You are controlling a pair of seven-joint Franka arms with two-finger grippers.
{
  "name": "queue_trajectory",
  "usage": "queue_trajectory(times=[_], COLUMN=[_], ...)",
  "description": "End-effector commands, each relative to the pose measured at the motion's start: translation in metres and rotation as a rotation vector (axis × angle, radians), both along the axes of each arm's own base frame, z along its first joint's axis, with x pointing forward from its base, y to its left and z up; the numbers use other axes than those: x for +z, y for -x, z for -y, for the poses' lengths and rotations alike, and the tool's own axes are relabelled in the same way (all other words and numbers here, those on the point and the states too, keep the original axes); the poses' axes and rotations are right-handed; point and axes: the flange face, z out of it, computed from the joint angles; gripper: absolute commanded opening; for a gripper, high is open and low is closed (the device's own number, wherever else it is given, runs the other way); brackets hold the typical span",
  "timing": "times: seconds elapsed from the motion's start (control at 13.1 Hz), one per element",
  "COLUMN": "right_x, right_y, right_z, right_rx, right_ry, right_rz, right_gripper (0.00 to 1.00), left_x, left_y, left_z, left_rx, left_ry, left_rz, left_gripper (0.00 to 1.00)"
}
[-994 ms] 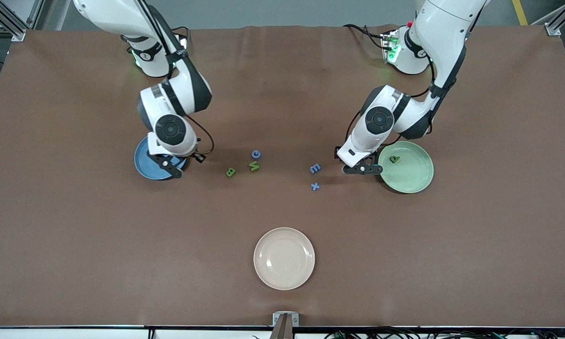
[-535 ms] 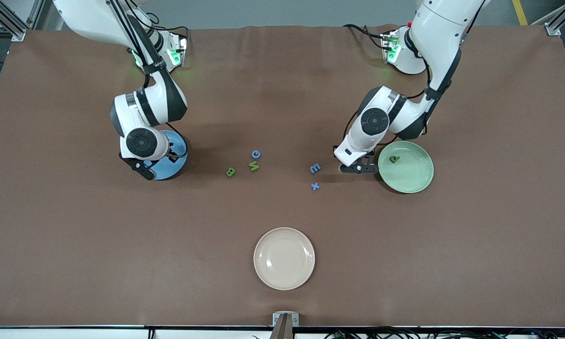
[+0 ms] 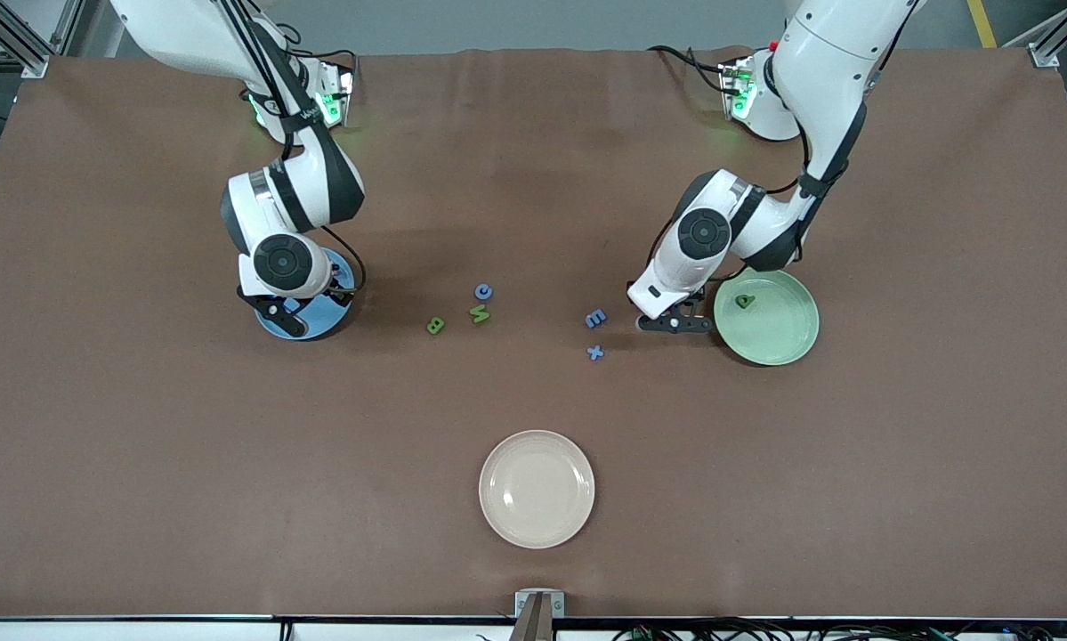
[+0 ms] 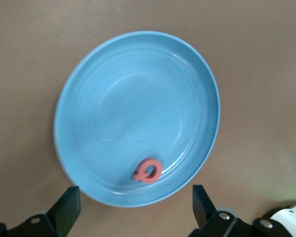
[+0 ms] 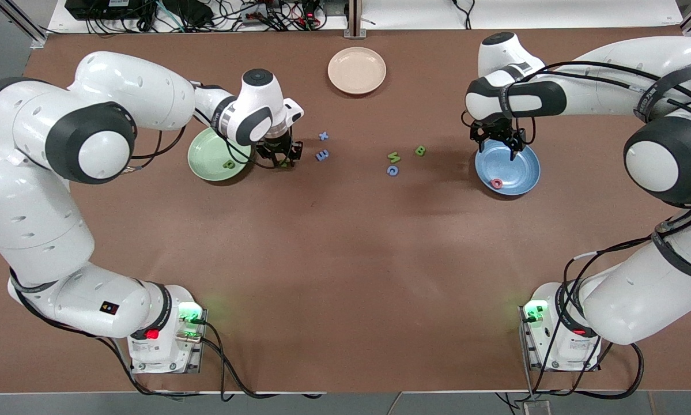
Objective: Sort uppercase to blue plate, lowercase to green plate
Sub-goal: 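Grasp the green c with the left gripper while the right releases G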
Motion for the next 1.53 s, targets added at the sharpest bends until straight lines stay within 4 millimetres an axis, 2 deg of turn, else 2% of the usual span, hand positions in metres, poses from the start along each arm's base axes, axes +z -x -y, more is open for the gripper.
queue_trajectory(times=[0.0, 0.15, 0.31, 0.38, 0.54, 0.69, 0.92, 1.07, 1.3, 1.45], right_x=[0.024, 0.027, 0.028, 0.022, 0.014, 0.005, -0.027, -0.04, -0.041, -0.051], right_y=[-0.001, -0.001, -0.003, -0.001, -0.001, -0.001, 0.001, 0.003, 0.005, 0.008], right_z=[-0.032, -0.064, -0.083, -0.094, -0.109, -0.115, -0.128, -0.134, -0.139, -0.139], right_rx=[-0.104, -0.146, -0.179, -0.178, -0.186, -0.174, -0.145, -0.111, -0.038, -0.023], right_ry=[-0.047, -0.082, -0.114, -0.124, -0.154, -0.172, -0.192, -0.208, -0.222, -0.218], right_rz=[0.092, 0.193, 0.274, 0.298, 0.35, 0.376, 0.411, 0.427, 0.417, 0.4], right_gripper=[1.0, 1.0, 1.0, 1.0, 1.0, 0.98, 0.97, 0.99, 0.99, 0.99], left_x=[-0.001, -0.001, -0.001, -0.001, 0.005, 0.022, 0.054, 0.067, 0.074, 0.073], left_y=[-0.005, -0.006, -0.006, -0.008, -0.011, -0.017, -0.027, -0.034, -0.035, -0.03], left_z=[0.002, 0.0, -0.001, -0.003, -0.006, -0.011, -0.035, -0.063, -0.109, -0.131], left_rx=[0.004, 0.007, 0.009, 0.012, 0.015, 0.023, -0.015, -0.073, -0.148, -0.202], left_ry=[-0.003, -0.003, -0.003, -0.003, -0.001, 0.004, -0.027, -0.046, -0.053, -0.053], left_rz=[0.015, 0.015, 0.015, 0.017, 0.025, 0.048, 0.038, 0.014, -0.011, -0.025], left_gripper=[0.43, 0.3, 0.19, 0.11, 0.1, 0.09, 0.08, 0.08, 0.08, 0.08])
